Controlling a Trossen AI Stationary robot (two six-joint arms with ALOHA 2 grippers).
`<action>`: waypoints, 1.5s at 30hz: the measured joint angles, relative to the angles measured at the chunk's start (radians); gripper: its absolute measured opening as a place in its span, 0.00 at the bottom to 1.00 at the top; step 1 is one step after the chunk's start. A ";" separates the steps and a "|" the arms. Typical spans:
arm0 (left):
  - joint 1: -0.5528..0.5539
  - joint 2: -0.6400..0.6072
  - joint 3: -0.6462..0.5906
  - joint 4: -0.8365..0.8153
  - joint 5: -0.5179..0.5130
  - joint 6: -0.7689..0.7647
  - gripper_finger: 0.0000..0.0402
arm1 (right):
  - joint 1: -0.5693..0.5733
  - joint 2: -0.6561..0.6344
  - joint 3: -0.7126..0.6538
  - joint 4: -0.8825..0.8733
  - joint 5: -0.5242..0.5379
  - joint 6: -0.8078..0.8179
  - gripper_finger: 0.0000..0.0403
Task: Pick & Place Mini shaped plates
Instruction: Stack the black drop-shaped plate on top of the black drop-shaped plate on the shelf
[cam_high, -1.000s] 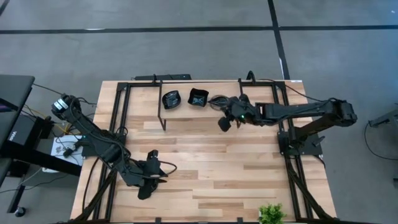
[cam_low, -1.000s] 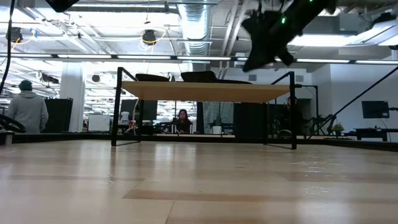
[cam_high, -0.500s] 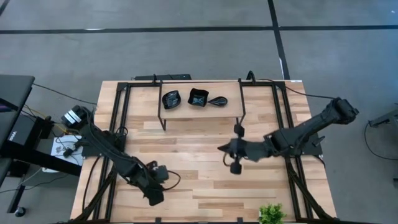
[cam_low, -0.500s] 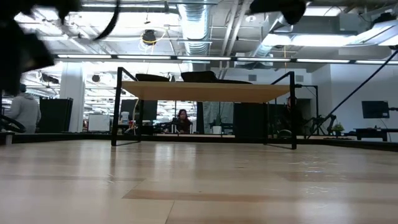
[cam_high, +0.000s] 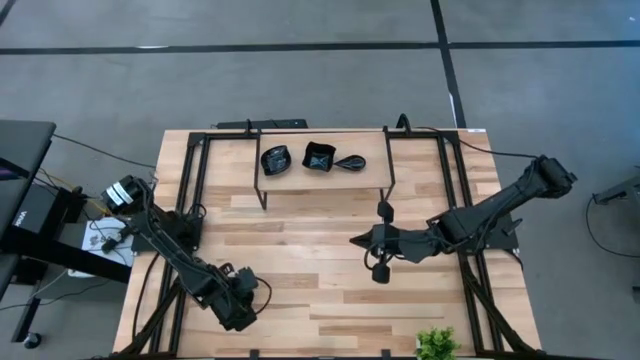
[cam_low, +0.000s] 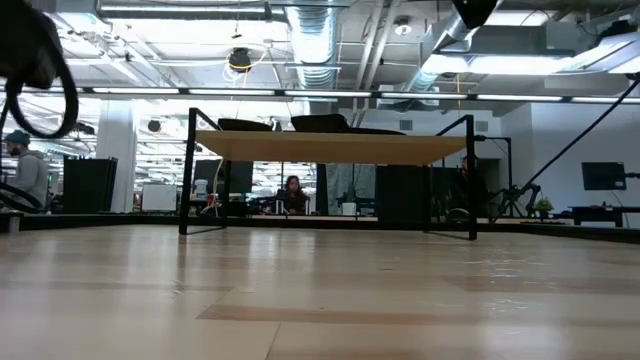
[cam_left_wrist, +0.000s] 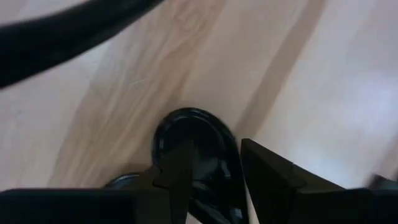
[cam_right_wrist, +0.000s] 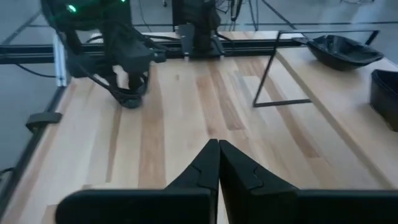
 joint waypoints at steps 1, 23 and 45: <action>-0.001 0.010 -0.003 0.003 -0.003 -0.001 0.34 | 0.001 0.003 0.000 0.003 -0.002 0.005 0.00; 0.012 -0.019 -0.013 0.118 -0.041 0.002 0.33 | -0.002 0.012 0.000 0.010 -0.003 0.008 0.00; 0.010 0.087 -0.013 0.172 -0.070 0.133 0.17 | 0.006 0.012 0.000 0.010 -0.003 -0.001 0.00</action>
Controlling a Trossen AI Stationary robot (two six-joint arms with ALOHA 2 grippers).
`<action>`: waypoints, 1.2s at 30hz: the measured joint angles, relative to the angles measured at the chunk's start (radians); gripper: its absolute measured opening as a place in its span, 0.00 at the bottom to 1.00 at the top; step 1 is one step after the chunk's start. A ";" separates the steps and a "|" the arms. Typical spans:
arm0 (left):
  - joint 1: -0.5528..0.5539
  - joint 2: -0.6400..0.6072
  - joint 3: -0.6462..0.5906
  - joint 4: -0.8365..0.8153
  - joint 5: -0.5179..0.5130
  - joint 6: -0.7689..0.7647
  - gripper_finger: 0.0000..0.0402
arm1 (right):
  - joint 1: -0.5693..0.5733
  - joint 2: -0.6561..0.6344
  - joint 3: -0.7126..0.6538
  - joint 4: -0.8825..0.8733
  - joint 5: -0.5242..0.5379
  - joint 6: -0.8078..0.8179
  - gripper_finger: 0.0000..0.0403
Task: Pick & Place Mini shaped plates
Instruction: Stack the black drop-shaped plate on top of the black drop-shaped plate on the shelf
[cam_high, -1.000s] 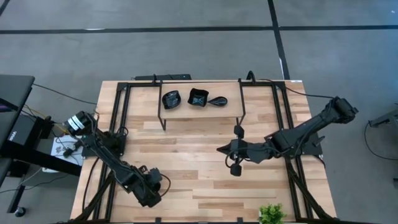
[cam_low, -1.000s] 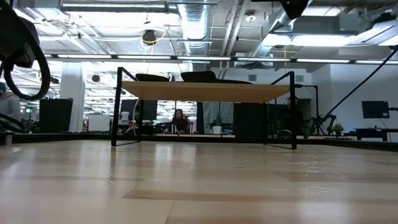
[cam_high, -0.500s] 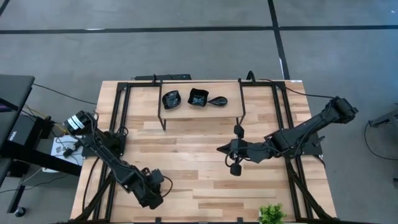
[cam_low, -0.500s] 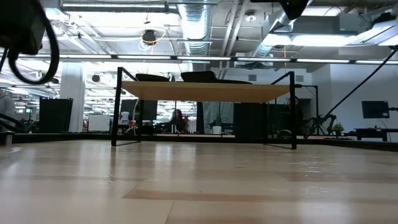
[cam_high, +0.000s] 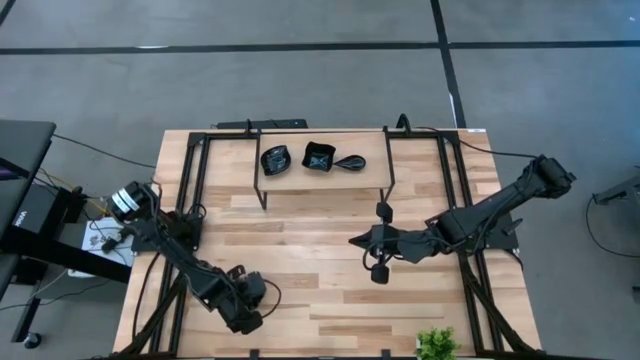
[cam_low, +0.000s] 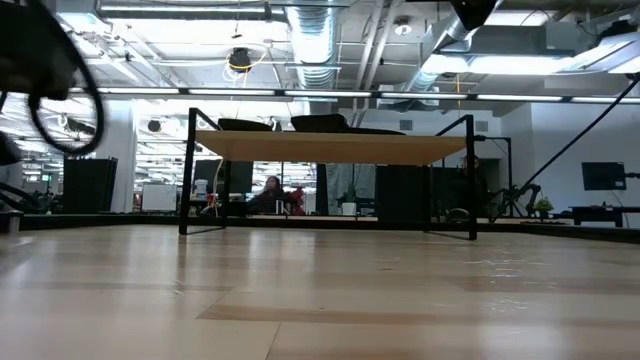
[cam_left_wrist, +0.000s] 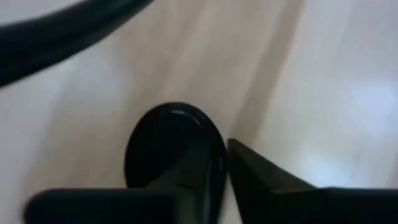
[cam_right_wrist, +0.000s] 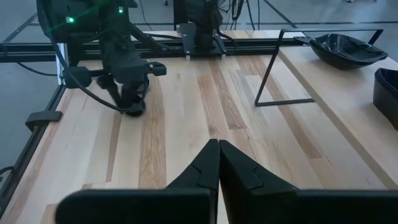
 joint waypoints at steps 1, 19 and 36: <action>0.004 -0.003 -0.001 -0.002 -0.014 0.012 0.12 | 0.000 0.000 0.000 0.000 0.000 0.000 0.00; 0.513 -0.008 0.448 0.035 -0.022 1.055 0.02 | 0.073 -0.093 0.000 -0.191 -0.050 0.071 0.00; 0.986 0.112 0.528 0.540 0.243 1.493 0.02 | 0.109 -0.400 -0.340 -0.263 0.183 0.257 0.00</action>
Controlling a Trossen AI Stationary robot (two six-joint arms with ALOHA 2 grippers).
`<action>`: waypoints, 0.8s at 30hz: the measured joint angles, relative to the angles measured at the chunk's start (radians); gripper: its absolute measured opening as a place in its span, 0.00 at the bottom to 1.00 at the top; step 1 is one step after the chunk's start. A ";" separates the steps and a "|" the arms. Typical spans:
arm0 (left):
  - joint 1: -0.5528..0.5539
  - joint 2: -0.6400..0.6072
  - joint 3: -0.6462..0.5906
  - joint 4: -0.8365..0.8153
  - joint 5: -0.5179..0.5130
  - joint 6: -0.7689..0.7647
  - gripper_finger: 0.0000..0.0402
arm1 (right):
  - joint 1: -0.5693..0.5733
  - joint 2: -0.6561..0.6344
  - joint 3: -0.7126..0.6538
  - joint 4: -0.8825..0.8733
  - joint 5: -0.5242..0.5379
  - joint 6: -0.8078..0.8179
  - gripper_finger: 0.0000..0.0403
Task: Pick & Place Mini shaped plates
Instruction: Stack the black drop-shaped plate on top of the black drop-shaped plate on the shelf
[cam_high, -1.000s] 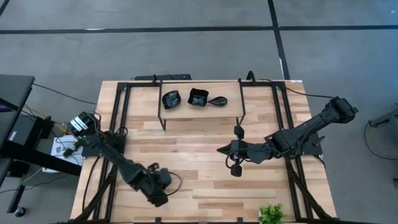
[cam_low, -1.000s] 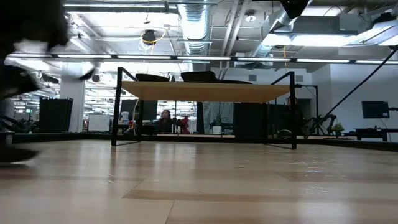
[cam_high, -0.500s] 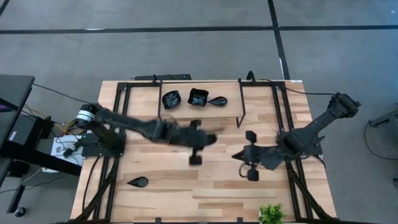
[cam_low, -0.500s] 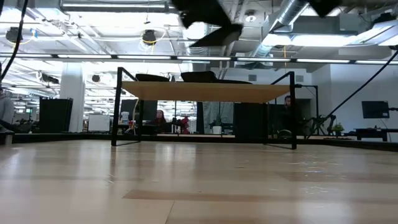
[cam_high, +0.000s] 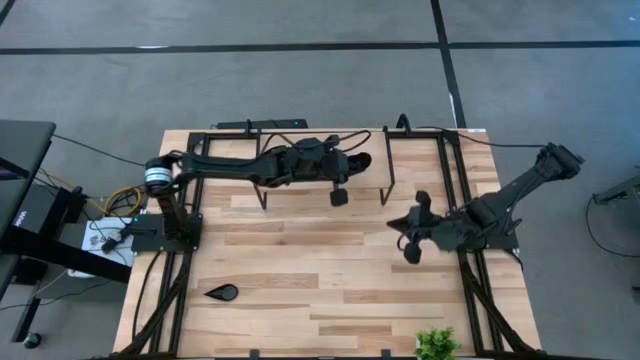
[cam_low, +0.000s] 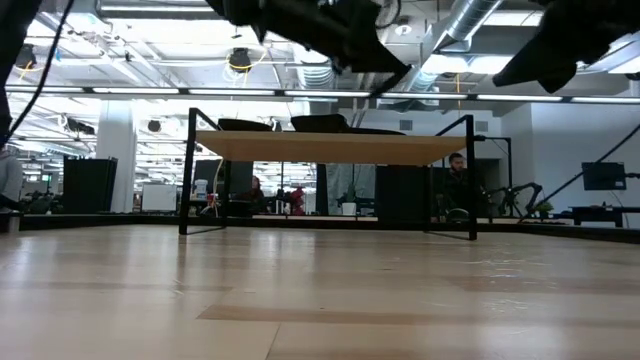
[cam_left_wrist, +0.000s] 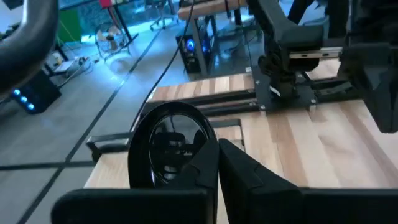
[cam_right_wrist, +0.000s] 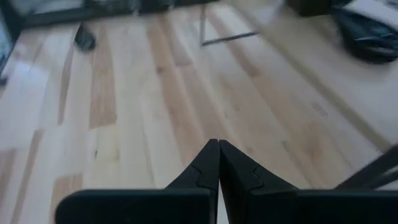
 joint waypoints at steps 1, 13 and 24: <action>0.009 0.018 0.000 0.029 0.016 0.001 0.02 | -0.011 -0.012 -0.003 0.005 0.001 0.007 0.00; 0.058 0.094 -0.001 0.050 -0.013 0.050 0.02 | -0.040 -0.023 -0.009 0.007 -0.054 0.007 0.00; 0.058 0.093 -0.001 -0.017 -0.036 0.053 0.02 | -0.040 -0.023 -0.009 0.009 -0.054 0.004 0.00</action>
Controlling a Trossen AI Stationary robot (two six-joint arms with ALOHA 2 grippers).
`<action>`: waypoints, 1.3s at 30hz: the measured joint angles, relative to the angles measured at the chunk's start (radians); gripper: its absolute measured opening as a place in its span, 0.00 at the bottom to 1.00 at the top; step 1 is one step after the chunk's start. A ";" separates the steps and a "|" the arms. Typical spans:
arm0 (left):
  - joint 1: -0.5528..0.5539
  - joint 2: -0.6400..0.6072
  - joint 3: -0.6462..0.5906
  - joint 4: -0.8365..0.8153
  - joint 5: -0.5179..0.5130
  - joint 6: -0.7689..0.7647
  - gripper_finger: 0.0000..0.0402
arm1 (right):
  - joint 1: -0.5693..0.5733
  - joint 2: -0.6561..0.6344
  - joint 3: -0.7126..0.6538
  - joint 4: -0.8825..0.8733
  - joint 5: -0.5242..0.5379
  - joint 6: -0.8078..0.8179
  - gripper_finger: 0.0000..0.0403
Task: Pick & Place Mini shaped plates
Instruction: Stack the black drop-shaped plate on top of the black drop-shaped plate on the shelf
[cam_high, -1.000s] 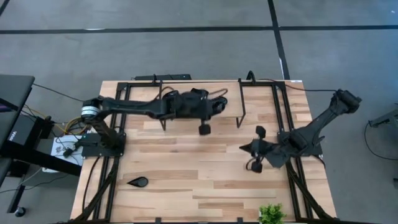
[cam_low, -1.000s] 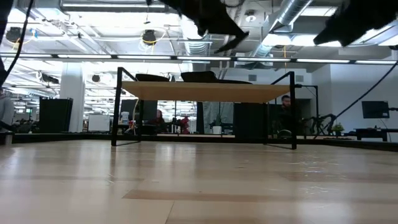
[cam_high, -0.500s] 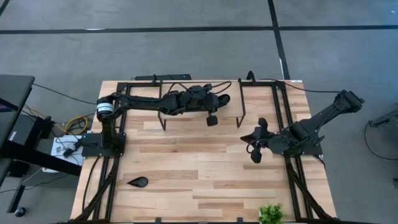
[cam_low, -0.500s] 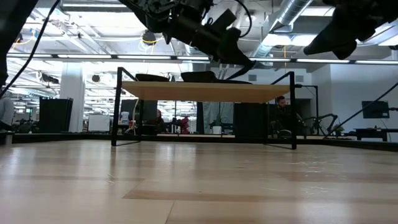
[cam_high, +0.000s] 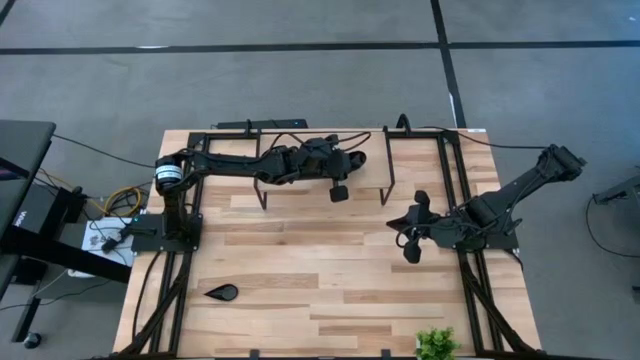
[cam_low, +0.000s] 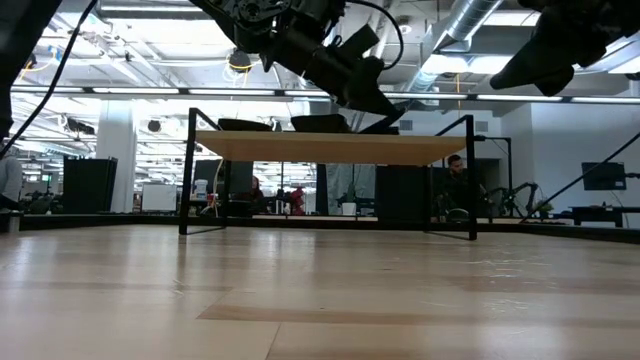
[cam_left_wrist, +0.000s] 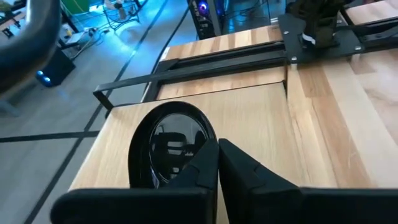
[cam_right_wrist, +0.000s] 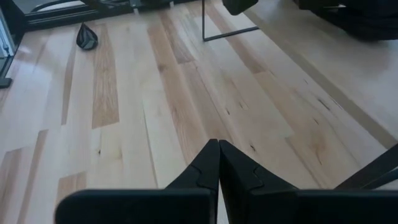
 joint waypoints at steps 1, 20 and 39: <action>0.000 0.000 0.000 0.000 -0.001 0.000 0.03 | 0.000 0.000 0.000 0.000 0.000 0.000 0.00; -0.065 -0.005 0.000 0.005 -0.032 -0.084 0.22 | 0.000 0.000 0.000 0.000 0.001 0.000 0.00; -0.674 -0.064 -0.234 -0.315 0.143 -0.723 0.22 | 0.000 0.000 0.001 0.020 0.003 0.000 0.00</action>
